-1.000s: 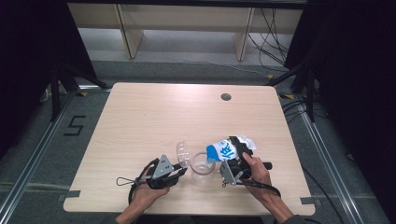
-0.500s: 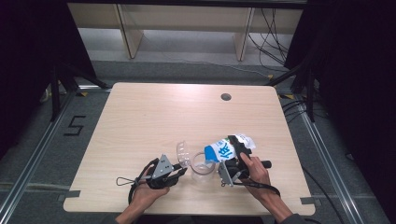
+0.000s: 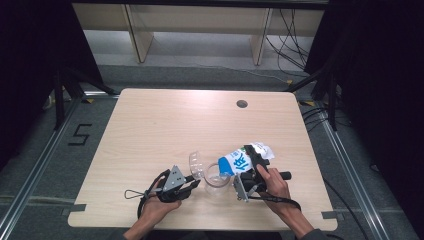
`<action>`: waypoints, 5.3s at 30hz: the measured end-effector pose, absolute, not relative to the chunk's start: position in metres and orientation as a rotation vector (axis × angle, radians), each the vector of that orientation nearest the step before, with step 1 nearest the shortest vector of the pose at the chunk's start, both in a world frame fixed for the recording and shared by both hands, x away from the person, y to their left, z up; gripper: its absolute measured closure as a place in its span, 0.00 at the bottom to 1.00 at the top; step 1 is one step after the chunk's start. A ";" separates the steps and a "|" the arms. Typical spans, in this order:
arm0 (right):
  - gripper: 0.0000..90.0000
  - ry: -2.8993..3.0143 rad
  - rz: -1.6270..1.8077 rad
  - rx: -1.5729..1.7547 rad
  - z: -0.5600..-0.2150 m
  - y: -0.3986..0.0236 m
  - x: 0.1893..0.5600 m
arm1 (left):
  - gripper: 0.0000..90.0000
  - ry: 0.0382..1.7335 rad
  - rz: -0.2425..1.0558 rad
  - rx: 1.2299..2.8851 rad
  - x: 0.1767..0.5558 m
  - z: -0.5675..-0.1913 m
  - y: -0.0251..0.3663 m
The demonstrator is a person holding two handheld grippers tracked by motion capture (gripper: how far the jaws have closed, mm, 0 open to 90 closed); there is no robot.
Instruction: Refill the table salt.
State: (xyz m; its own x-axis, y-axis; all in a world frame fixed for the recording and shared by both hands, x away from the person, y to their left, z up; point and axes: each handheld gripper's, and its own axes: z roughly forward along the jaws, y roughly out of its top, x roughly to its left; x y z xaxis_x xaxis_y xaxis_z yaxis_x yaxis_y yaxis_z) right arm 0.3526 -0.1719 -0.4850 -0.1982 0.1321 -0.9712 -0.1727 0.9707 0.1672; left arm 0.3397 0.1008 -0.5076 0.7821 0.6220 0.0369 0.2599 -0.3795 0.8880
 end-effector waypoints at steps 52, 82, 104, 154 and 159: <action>0.55 1.646 0.181 -0.176 -0.483 -0.170 0.351 | 0.83 0.672 0.459 1.972 0.339 -0.508 0.100; 0.57 1.634 0.146 -0.200 -0.480 -0.172 0.351 | 0.83 0.665 0.462 1.973 0.339 -0.507 0.100; 0.58 1.636 0.156 -0.194 -0.483 -0.171 0.352 | 0.83 0.670 0.456 1.967 0.339 -0.508 0.100; 0.60 1.615 0.098 -0.279 -0.477 -0.169 0.350 | 0.83 0.678 0.461 1.960 0.338 -0.508 0.100; 0.60 1.636 0.118 -0.211 -0.481 -0.170 0.348 | 0.83 0.679 0.462 1.958 0.338 -0.508 0.099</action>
